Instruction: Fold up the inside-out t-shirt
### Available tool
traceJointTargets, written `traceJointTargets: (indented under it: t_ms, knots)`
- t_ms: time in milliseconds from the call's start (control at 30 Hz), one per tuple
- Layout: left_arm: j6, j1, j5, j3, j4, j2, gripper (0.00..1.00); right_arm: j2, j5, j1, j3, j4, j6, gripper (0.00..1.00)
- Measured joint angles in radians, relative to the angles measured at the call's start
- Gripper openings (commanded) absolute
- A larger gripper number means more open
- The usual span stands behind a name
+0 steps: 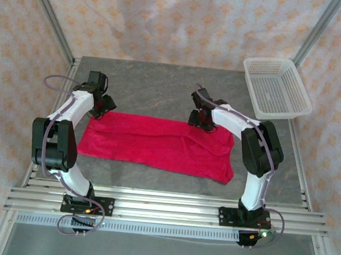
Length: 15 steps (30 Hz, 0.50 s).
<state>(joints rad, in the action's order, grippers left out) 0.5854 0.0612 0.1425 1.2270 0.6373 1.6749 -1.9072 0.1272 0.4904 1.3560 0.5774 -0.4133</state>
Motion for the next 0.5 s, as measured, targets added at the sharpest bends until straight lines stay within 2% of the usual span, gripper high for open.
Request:
traceJointTargets:
  t_ms: [167, 267, 500]
  knots:
    - [0.0, 0.0, 0.0, 0.0, 0.0, 0.0, 0.54, -0.019, 0.003, 0.002, 0.006, 0.014, 0.009, 0.46]
    - [-0.001, 0.0, 0.0, 0.0, 0.001, 0.0, 0.54, -0.02, 0.004, 0.002, 0.006, 0.022, 0.012, 0.35]
    - [-0.004, 0.0, 0.0, 0.0, 0.001, 0.0, 0.54, -0.02, 0.003, 0.002, 0.006, 0.034, 0.02, 0.02]
